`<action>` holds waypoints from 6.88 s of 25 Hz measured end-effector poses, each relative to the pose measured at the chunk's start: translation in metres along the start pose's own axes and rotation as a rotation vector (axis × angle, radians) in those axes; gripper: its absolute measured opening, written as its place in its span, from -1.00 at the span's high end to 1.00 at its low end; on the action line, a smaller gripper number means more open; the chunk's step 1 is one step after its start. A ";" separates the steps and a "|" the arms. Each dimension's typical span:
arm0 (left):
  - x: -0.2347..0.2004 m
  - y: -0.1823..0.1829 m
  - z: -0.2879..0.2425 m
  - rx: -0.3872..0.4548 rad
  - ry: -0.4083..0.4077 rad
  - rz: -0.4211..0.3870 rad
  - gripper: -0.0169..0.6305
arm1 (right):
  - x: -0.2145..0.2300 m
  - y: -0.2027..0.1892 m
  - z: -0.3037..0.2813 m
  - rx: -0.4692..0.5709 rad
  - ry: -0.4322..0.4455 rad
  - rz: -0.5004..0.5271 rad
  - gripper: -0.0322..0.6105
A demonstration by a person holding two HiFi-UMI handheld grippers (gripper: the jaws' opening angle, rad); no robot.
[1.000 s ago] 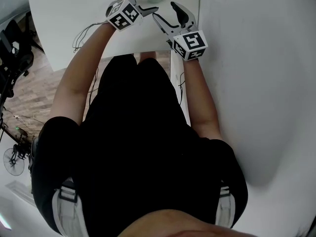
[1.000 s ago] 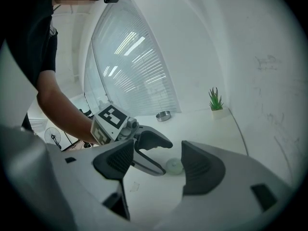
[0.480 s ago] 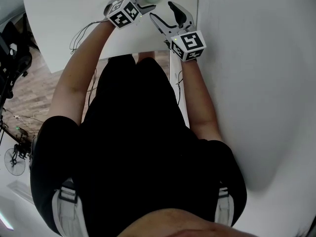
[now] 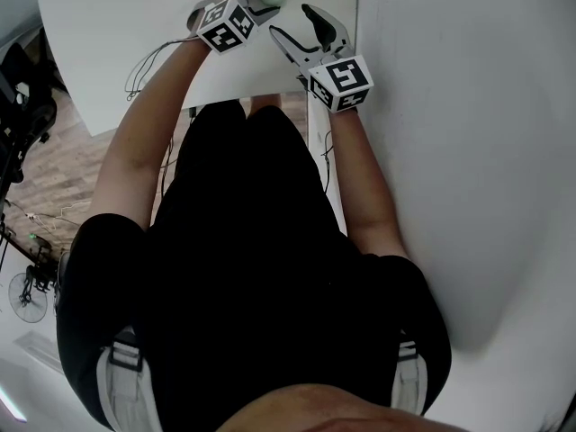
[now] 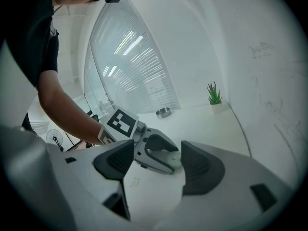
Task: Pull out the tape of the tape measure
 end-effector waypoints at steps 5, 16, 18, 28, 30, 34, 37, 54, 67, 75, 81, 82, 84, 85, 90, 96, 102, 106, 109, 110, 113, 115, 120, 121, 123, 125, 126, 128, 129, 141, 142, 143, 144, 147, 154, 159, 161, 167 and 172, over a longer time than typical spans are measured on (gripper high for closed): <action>-0.004 0.000 0.004 -0.001 0.016 0.002 0.25 | -0.004 -0.002 -0.002 -0.017 0.004 0.000 -0.03; 0.008 0.009 0.065 0.064 0.040 0.030 0.25 | -0.019 0.011 -0.004 -0.006 0.045 0.049 0.01; 0.004 0.013 0.090 0.082 0.066 0.043 0.25 | -0.030 0.022 -0.007 0.001 0.070 0.077 0.03; 0.021 0.035 0.200 0.087 0.060 0.033 0.25 | -0.091 0.075 -0.006 0.030 0.233 0.227 0.22; 0.026 0.036 0.224 0.077 0.074 0.025 0.25 | -0.107 0.090 -0.009 0.033 0.269 0.267 0.25; 0.033 0.041 0.260 0.073 0.092 0.018 0.25 | -0.134 0.111 -0.013 0.029 0.347 0.330 0.33; 0.031 0.049 0.269 0.078 0.110 0.033 0.25 | -0.140 0.114 -0.016 0.018 0.415 0.363 0.39; 0.019 0.046 0.341 0.077 0.155 0.023 0.25 | -0.196 0.143 -0.046 -0.022 0.546 0.458 0.62; 0.022 0.052 0.356 0.076 0.143 0.002 0.25 | -0.213 0.148 -0.049 -0.030 0.558 0.494 0.71; 0.025 0.054 0.353 0.067 0.148 -0.015 0.25 | -0.213 0.145 -0.049 -0.036 0.554 0.521 0.83; 0.024 0.051 0.355 0.081 0.149 0.007 0.25 | -0.218 0.148 -0.048 -0.026 0.542 0.543 0.87; 0.024 0.050 0.356 0.083 0.149 0.010 0.25 | -0.218 0.148 -0.048 -0.024 0.536 0.545 0.87; 0.023 0.049 0.357 0.088 0.154 0.018 0.25 | -0.216 0.150 -0.047 -0.022 0.524 0.549 0.87; 0.024 0.050 0.359 0.091 0.158 0.022 0.25 | -0.216 0.151 -0.046 -0.020 0.521 0.549 0.87; 0.022 0.052 0.363 0.107 0.179 0.042 0.25 | -0.213 0.155 -0.046 -0.003 0.501 0.539 0.87; 0.015 0.043 0.361 0.098 0.202 0.072 0.25 | -0.200 0.154 -0.048 0.006 0.462 0.525 0.87; 0.013 0.039 0.362 0.085 0.211 0.081 0.25 | -0.190 0.157 -0.045 0.011 0.435 0.517 0.87; 0.014 0.039 0.364 0.087 0.218 0.080 0.25 | -0.187 0.159 -0.040 0.018 0.415 0.515 0.87; 0.011 0.041 0.365 0.087 0.218 0.079 0.25 | -0.182 0.162 -0.038 0.022 0.400 0.511 0.87; 0.010 0.041 0.364 0.086 0.219 0.079 0.25 | -0.180 0.163 -0.037 0.025 0.395 0.506 0.87; 0.008 0.040 0.362 0.083 0.223 0.081 0.25 | -0.171 0.165 -0.035 0.034 0.381 0.479 0.87; 0.006 0.041 0.362 0.084 0.225 0.085 0.25 | -0.165 0.167 -0.033 0.037 0.372 0.464 0.87; 0.002 0.039 0.360 0.072 0.232 0.083 0.25 | -0.153 0.168 -0.029 0.039 0.346 0.452 0.87; 0.001 0.039 0.360 0.070 0.233 0.084 0.25 | -0.151 0.169 -0.028 0.040 0.340 0.450 0.87; 0.000 0.038 0.360 0.067 0.235 0.086 0.25 | -0.146 0.169 -0.025 0.041 0.329 0.447 0.87; -0.001 0.038 0.360 0.067 0.236 0.088 0.25 | -0.141 0.169 -0.022 0.043 0.318 0.444 0.87; -0.002 0.038 0.360 0.066 0.237 0.088 0.25 | -0.138 0.170 -0.020 0.044 0.312 0.443 0.87; -0.002 0.038 0.360 0.064 0.239 0.090 0.25 | -0.133 0.170 -0.017 0.045 0.299 0.441 0.87; -0.002 0.037 0.360 0.062 0.240 0.090 0.25 | -0.131 0.170 -0.015 0.046 0.292 0.439 0.87; -0.013 0.037 0.362 0.077 0.266 0.113 0.25 | -0.108 0.177 -0.005 0.065 0.233 0.425 0.87; -0.014 0.037 0.363 0.078 0.270 0.116 0.25 | -0.106 0.177 -0.004 0.067 0.228 0.424 0.87; -0.015 0.037 0.364 0.079 0.274 0.120 0.25 | -0.104 0.178 -0.004 0.069 0.223 0.422 0.87; -0.017 0.036 0.365 0.081 0.279 0.125 0.25 | -0.102 0.179 -0.003 0.071 0.219 0.419 0.87; -0.019 0.034 0.368 0.082 0.284 0.136 0.25 | -0.099 0.181 -0.001 0.073 0.211 0.416 0.87; -0.021 0.028 0.369 0.067 0.296 0.144 0.25 | -0.089 0.183 0.004 0.078 0.184 0.408 0.87; -0.023 0.025 0.371 0.058 0.310 0.144 0.25 | -0.082 0.183 0.009 0.082 0.157 0.401 0.87; -0.023 0.024 0.372 0.065 0.312 0.154 0.25 | -0.079 0.182 0.010 0.082 0.152 0.397 0.87; -0.024 0.021 0.370 0.070 0.315 0.175 0.25 | -0.078 0.179 0.009 0.081 0.141 0.400 0.87; -0.026 0.022 0.368 0.072 0.324 0.181 0.25 | -0.075 0.180 0.009 0.084 0.137 0.397 0.87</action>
Point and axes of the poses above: the fingertips, and each gripper's own axes: z backward along the fingers, x to its right, y out of its top, the point moved 4 cm from there along z, backward along the fingers, and after that the axes turned 2 degrees about x, right-handed, at the moved point
